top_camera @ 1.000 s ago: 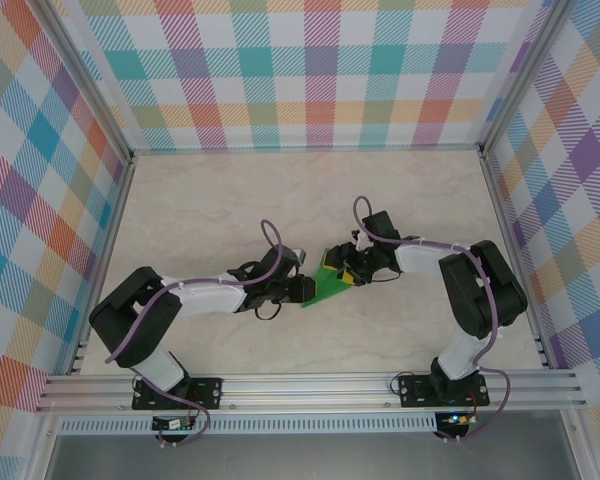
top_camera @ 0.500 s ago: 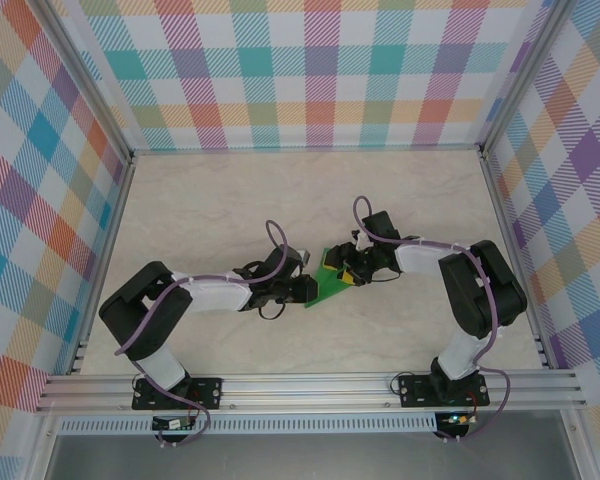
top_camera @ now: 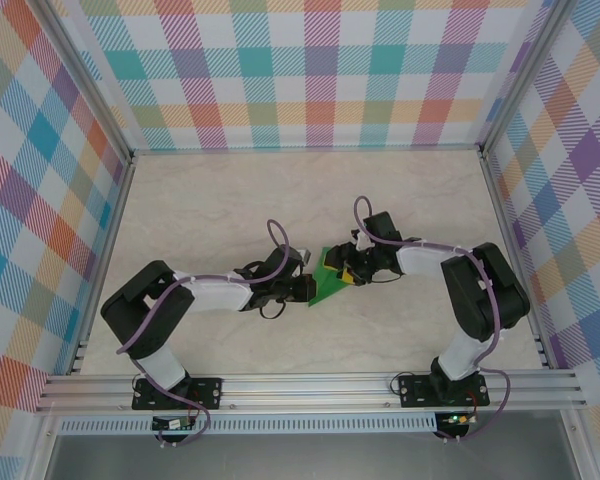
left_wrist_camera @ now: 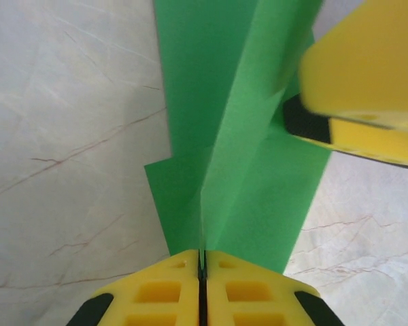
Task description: Fold a paper plane with a square sheet of paper (pick it up from the middle)
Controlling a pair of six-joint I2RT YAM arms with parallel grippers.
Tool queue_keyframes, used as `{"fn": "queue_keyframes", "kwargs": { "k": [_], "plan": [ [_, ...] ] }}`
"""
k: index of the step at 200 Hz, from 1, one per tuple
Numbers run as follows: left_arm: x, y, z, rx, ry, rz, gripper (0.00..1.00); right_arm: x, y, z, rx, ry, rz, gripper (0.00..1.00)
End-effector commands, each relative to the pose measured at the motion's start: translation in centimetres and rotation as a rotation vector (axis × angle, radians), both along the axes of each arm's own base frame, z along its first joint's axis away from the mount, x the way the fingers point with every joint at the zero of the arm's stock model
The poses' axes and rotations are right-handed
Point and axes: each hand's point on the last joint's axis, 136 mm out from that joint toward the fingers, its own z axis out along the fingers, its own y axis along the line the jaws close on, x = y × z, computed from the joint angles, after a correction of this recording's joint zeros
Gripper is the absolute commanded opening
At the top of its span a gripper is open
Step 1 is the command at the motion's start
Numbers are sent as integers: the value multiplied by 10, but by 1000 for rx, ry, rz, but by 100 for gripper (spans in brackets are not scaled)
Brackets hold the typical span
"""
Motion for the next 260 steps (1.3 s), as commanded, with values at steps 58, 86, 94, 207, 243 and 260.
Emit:
{"fn": "queue_keyframes", "kwargs": {
  "k": [58,86,94,207,243,260],
  "plan": [
    [37,50,79,284,-372,61,9,13,7,92,83,-176,24,71],
    [41,61,85,373,-429,37,11,14,2,88,56,-181,6,72],
    [42,64,83,395,-435,36,11,14,1,85,45,-178,-1,73],
    [19,19,27,273,-368,-205,16,13,-5,33,-9,-60,-55,72],
    [15,9,21,232,-364,-238,20,13,4,30,43,-48,-31,71],
    [17,6,22,213,-378,-236,20,13,5,28,48,-42,-32,71]
  ]
}}
